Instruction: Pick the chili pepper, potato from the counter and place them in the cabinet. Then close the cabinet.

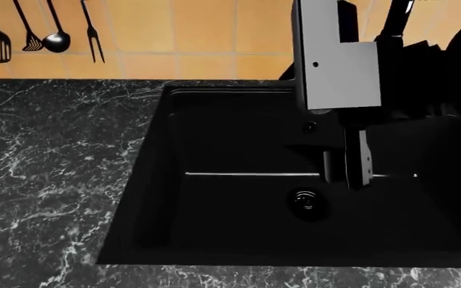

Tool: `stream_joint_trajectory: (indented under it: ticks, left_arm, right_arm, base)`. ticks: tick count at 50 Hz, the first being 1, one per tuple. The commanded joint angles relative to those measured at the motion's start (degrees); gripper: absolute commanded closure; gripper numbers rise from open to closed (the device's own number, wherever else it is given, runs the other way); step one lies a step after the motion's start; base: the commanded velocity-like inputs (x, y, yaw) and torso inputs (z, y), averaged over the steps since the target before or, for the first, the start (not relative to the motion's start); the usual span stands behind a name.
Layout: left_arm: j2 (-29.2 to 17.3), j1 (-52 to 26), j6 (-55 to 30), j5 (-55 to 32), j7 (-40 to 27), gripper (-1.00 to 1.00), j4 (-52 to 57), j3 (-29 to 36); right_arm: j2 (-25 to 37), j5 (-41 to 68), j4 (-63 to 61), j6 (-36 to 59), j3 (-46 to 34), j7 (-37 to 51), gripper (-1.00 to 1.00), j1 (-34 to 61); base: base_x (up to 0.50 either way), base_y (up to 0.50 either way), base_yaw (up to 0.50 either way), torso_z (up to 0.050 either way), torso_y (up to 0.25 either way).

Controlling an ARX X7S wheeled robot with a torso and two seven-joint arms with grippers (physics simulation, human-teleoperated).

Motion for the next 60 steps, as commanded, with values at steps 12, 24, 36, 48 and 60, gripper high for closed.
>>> stream_joint_trajectory:
  ticks: [12,24,36,48,60]
  left_arm:
    - [-3.9,6.1,-0.1,2.4,-2.3,-1.00,6.1,2.1]
    - [-3.3,10.2,0.0,7.0,-2.5,-1.00,7.4,4.8]
    - [-2.5,14.5,1.4,12.2,1.2,-1.00,8.8,7.6]
    - [-3.0,16.8,-0.6,13.9,6.7,-1.00,5.4,11.0]
    - [-4.2,20.2,-0.8,11.8,12.7,-1.00,1.8,13.4]
  right_arm:
    - [-2.6,-1.8,5.8,3.9,-1.4,2.4,-1.00,1.3]
    - [-5.0,-2.1,11.7,4.8,0.0,5.0,-1.00,1.0]
    - [-11.5,-4.2,24.7,5.9,2.8,11.2,-1.00,3.0]
    - [-17.9,-7.0,37.0,4.9,4.5,17.7,-1.00,5.8]
    - [-18.5,-8.3,36.4,1.5,4.4,21.5,-1.00,3.2]
  base:
    - [-0.39,-0.30,0.00,0.000,-0.001]
    - [-0.39,-0.32,0.00,0.000,-0.002]
    - [-0.39,-0.41,0.00,0.000,-0.001]
    - [-0.37,-0.37,0.00,0.000,-0.001]
    - [-0.07,-0.01,0.00,0.000,-0.001]
